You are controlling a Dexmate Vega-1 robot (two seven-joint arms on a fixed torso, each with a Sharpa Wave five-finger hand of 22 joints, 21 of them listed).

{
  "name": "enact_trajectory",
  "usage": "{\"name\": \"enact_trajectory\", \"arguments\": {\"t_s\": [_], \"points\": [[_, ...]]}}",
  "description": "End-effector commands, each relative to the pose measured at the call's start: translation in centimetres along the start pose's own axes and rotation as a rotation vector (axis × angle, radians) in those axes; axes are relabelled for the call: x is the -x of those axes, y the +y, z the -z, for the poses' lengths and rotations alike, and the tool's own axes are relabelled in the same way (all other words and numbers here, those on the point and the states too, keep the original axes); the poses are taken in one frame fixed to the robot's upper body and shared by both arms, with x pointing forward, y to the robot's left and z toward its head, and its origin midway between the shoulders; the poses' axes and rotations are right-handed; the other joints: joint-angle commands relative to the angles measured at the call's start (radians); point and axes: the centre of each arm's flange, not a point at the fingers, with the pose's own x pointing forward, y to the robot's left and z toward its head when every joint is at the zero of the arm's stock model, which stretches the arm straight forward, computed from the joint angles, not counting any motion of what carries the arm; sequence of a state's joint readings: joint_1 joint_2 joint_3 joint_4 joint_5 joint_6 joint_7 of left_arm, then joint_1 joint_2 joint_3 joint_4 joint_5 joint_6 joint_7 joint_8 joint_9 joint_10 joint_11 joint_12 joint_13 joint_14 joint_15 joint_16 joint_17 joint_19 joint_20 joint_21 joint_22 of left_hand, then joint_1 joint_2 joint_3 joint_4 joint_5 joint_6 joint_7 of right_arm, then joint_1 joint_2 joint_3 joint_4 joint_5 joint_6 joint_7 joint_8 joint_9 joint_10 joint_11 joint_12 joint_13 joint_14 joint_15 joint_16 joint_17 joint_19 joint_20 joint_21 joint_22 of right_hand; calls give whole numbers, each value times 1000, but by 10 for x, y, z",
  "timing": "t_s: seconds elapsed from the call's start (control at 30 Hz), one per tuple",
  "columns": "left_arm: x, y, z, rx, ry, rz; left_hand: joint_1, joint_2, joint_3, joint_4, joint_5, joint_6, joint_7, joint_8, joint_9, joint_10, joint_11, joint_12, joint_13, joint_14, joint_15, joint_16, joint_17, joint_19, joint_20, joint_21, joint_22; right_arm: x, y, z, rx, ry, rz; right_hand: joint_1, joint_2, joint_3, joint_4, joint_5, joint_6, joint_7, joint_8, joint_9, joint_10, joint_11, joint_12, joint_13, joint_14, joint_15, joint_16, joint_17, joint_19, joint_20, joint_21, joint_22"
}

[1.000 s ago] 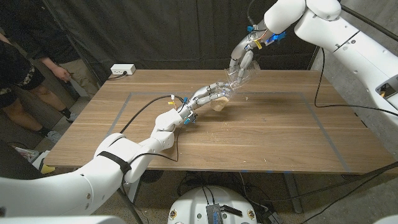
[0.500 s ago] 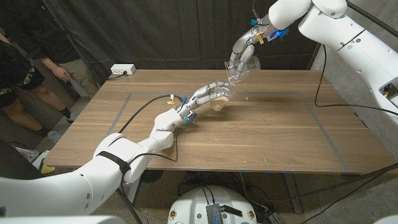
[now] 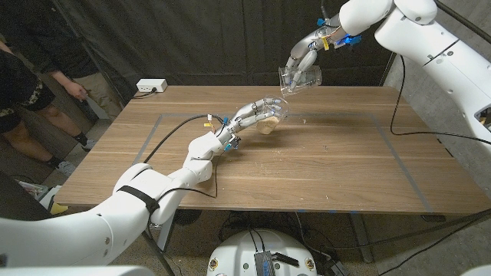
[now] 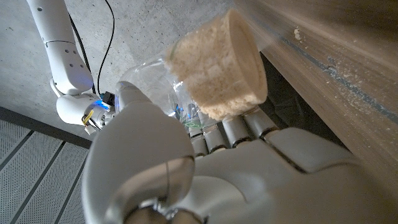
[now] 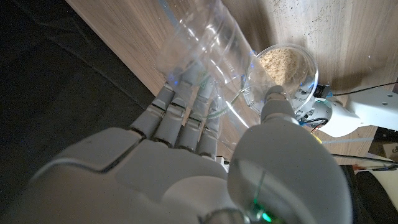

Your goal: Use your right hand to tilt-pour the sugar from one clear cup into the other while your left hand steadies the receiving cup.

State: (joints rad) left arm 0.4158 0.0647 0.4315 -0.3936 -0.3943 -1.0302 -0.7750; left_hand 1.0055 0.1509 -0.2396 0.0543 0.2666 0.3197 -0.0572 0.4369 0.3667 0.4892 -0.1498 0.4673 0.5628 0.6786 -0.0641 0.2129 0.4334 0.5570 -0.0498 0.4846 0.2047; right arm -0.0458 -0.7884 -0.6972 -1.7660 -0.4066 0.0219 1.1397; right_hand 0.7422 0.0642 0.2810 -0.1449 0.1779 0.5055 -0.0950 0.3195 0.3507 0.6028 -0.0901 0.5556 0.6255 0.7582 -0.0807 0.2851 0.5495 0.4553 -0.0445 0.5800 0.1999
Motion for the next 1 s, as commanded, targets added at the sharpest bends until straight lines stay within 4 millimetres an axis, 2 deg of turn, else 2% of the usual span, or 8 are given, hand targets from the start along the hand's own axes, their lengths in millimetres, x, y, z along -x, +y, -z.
{"name": "enact_trajectory", "arguments": {"t_s": [0.03, 0.37, 1.0], "points": [[1, 3, -4, -7, -21, -3, 5, 4, -5, 6, 3, 9, 1, 5, 0, 6, -3, 5, 4, 11, -137, -2, 4, 4, -69, 5, 1, 5, 6, 5, -74, 17, 52, 12, 19, -4, 1, 4, 49, -39, 1, 3, 5, -2, 3, 2, 12, -156, 2, 4, 7, -71, 0, 2], [4, 6, -7, -21, -31, -6, 4, 2, -5, 8, 2, 9, -1, 5, -1, 8, -3, 5, 4, 10, -138, -3, 4, 6, -69, 6, 0, 8, 13, 7, -137, 36, 105, 13, 18, -5, 1, 4, 55, -43, 2, 5, 10, 3, 4, 4, 16, -156, 2, 6, 12, -70, 1, 2], [12, 8, -15, -2, -68, -44, 6, 2, -5, 12, 0, 5, 2, 3, -1, 7, -3, 5, 4, 8, -138, -4, 2, 9, -57, 9, -1, 23, 41, 17, -289, 84, 248, 14, 20, -4, 1, 2, 64, -43, 2, 8, 18, 4, 4, 5, 25, -156, 4, 10, 25, -69, 4, 2]]}}
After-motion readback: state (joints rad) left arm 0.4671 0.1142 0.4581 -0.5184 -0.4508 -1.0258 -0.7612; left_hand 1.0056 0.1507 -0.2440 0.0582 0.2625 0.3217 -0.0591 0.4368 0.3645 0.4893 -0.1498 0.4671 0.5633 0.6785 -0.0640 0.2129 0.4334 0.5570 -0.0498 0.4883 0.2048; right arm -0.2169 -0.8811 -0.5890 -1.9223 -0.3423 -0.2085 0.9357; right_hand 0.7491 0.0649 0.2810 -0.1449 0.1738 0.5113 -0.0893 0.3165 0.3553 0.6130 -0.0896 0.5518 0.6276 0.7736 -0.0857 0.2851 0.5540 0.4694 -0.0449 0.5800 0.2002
